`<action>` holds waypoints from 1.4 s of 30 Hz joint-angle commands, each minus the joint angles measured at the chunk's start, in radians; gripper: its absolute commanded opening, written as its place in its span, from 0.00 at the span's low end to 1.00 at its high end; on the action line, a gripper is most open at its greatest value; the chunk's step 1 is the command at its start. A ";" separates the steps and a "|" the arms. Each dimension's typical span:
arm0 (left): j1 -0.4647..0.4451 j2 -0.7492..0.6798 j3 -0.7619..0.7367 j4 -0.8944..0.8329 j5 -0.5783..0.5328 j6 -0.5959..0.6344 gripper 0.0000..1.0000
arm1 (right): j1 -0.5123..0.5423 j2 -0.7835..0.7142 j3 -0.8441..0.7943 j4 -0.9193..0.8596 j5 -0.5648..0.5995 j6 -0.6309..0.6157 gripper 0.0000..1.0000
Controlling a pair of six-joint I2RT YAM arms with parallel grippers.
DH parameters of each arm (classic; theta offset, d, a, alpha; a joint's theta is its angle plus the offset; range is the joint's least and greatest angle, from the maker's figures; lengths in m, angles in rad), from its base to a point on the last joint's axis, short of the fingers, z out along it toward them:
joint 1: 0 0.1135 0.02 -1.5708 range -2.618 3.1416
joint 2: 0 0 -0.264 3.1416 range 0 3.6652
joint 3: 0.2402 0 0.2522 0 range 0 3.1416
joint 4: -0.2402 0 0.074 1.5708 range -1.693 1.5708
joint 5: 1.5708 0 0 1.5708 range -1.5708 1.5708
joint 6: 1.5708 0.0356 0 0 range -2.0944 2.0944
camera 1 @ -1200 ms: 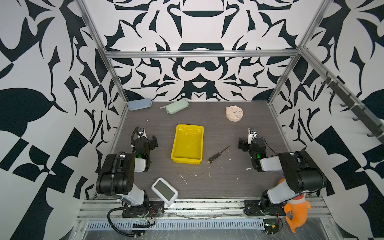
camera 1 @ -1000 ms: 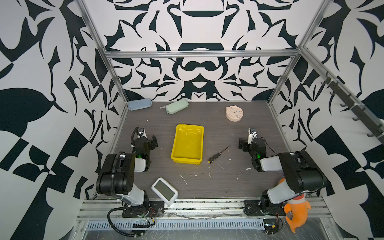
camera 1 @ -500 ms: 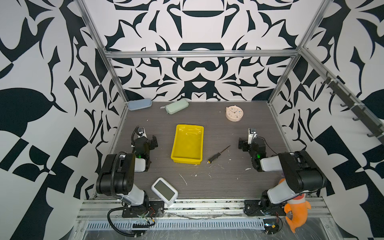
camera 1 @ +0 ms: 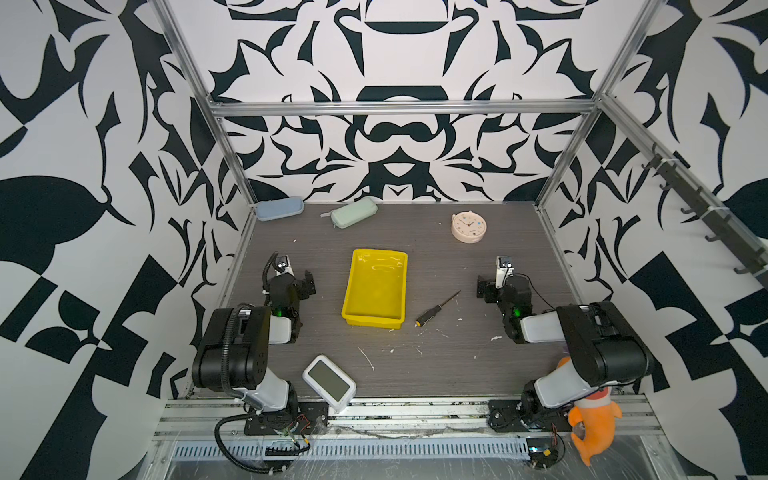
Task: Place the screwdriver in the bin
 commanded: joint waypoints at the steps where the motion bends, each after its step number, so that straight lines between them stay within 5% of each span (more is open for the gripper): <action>1: 0.005 -0.009 0.016 0.031 -0.002 -0.007 0.99 | -0.002 -0.015 0.016 0.027 -0.011 -0.011 1.00; 16: 0.006 -0.008 0.020 0.025 0.006 -0.003 0.99 | 0.003 -0.071 -0.002 0.032 0.031 0.008 1.00; 22: 0.004 -0.016 0.001 0.053 0.008 -0.007 0.99 | 0.009 -0.385 0.180 -0.526 0.092 0.104 1.00; 23: -0.003 -0.026 -0.012 0.083 0.013 0.011 0.99 | 0.008 -0.408 0.218 -0.610 0.096 0.150 1.00; 25: -0.034 -0.123 -0.018 0.025 -0.031 0.025 0.99 | 0.008 -0.443 0.330 -0.926 0.225 0.468 1.00; 27: -0.066 -0.315 0.083 -0.352 -0.029 0.000 0.99 | 0.006 -0.453 0.416 -1.225 0.340 0.797 1.00; 28: -0.067 -0.398 0.174 -0.619 0.025 -0.036 0.99 | -0.002 -0.457 0.441 -1.308 0.335 0.864 0.99; 34: -0.072 -0.584 0.356 -1.255 0.012 -0.447 0.99 | -0.018 -0.490 0.420 -1.349 -0.090 1.009 1.00; 36: -0.072 -0.604 0.329 -1.307 0.001 -0.445 0.99 | 0.017 -0.484 0.359 -1.266 -0.218 1.114 0.99; 42: -0.070 -0.631 0.230 -1.224 0.137 -0.437 0.99 | 0.390 -0.419 0.385 -1.240 -0.033 1.338 0.97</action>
